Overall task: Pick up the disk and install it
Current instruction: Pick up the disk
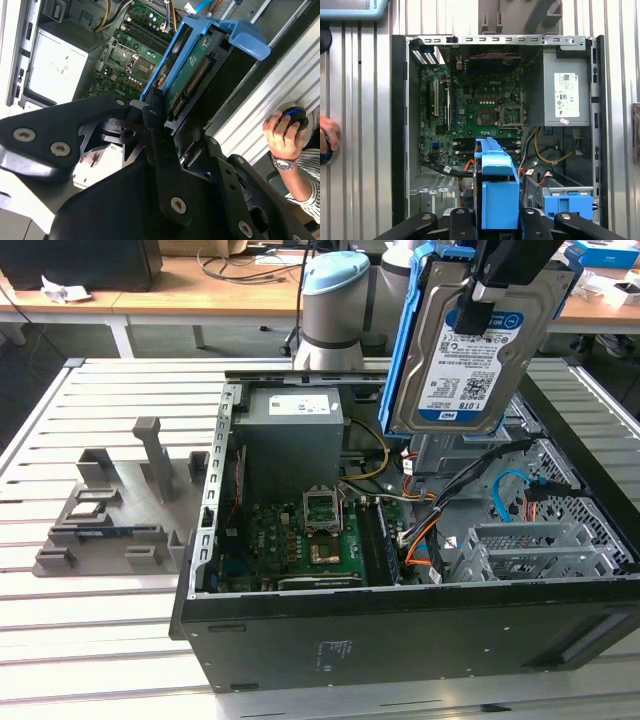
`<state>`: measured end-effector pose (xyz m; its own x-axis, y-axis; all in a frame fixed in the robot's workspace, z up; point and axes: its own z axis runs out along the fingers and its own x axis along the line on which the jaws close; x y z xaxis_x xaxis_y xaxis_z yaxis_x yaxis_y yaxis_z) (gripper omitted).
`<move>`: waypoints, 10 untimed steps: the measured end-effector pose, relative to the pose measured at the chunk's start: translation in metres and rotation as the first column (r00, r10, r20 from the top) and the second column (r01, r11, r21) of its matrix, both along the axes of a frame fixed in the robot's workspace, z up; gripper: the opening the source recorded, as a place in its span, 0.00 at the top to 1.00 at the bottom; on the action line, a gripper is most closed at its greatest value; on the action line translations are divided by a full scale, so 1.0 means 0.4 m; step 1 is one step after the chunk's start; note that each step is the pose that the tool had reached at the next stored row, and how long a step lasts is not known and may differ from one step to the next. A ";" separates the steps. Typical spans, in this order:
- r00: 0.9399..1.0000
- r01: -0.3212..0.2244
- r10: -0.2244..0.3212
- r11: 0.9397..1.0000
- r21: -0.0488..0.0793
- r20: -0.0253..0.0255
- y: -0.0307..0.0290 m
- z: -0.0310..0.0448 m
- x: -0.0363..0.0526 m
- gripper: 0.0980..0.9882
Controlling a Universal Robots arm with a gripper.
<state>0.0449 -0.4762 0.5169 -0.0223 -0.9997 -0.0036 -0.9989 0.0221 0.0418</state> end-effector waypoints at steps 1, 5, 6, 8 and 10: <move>1.000 0.000 0.000 1.000 0.000 0.000 -0.001 -0.001 0.000 0.70; 1.000 0.000 0.000 1.000 -0.002 0.000 -0.006 -0.002 0.000 0.70; 1.000 0.000 0.000 1.000 -0.002 0.000 -0.008 -0.003 0.000 0.70; 1.000 0.000 0.000 1.000 -0.002 0.000 -0.010 -0.004 0.000 0.70; 1.000 -0.001 0.001 1.000 -0.003 0.000 -0.014 -0.005 0.000 0.70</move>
